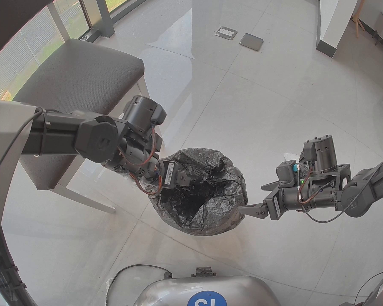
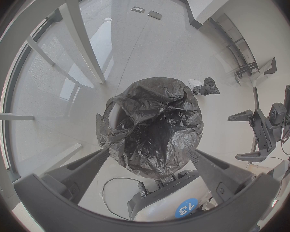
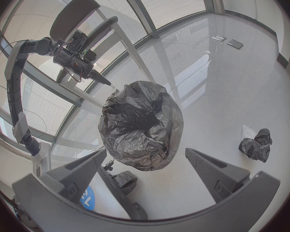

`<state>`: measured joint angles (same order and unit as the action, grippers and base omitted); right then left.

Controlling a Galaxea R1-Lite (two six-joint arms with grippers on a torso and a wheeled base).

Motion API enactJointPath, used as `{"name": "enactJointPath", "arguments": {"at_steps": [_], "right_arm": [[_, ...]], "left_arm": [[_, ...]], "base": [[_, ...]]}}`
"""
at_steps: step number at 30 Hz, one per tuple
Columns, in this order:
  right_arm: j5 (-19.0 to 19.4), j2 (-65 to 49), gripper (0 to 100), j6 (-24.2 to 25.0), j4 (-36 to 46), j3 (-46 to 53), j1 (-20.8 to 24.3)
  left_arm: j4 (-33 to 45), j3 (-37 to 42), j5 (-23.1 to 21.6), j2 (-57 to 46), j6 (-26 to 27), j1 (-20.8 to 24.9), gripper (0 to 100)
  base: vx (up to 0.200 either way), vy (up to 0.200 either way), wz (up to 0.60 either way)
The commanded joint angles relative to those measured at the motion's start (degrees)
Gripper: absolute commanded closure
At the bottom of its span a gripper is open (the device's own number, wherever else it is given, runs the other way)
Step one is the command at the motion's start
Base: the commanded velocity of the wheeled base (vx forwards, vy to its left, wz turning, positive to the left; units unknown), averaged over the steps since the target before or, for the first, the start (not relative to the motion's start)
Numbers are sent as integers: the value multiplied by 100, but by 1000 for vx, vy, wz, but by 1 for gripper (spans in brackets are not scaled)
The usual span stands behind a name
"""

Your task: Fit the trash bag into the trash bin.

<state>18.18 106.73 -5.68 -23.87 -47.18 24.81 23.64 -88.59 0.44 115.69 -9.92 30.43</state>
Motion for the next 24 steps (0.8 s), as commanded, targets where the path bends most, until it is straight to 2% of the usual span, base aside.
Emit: {"name": "enactJointPath", "arguments": {"at_steps": [1, 5, 11, 12, 14, 15, 17, 19, 24], "right_arm": [[2, -170, 0, -21, -4, 218, 68], [-51, -363, 0, -82, -4, 446, -2], [-77, -715, 0, -408, -4, 675, -521], [-139, -864, 0, -706, 5, 789, -908], [-227, -891, 0, -1146, 5, 877, -1329], [-280, -864, 0, -1629, 5, 930, -1848], [-271, -820, 0, -1928, -4, 947, -2235], [-271, -706, 0, -2025, -21, 921, -2569], [-271, -539, 0, -2025, -188, 956, -2973]], "left_arm": [[-8, 105, 9, -55, -10, 174, 0], [-17, 167, 79, -424, -36, 130, 0], [-26, 281, 79, -837, -27, 174, 0], [-70, 386, 79, -1022, -1, 192, 0], [-149, 474, 79, -1163, 26, 192, 0], [-281, 544, 79, -1259, 52, 183, 0], [-351, 553, 70, -1286, 78, 156, 0], [-351, 536, 79, -1286, 210, 130, 0], [-395, 632, 97, -1365, 491, 192, 0]], "base": [[0, 0, 0], [0, 0, 0], [0, 0, 0], [0, 0, 0], [0, 0, 0], [0, 0, 0], [0, 0, 0], [0, 0, 0], [0, 0, 0]]}}
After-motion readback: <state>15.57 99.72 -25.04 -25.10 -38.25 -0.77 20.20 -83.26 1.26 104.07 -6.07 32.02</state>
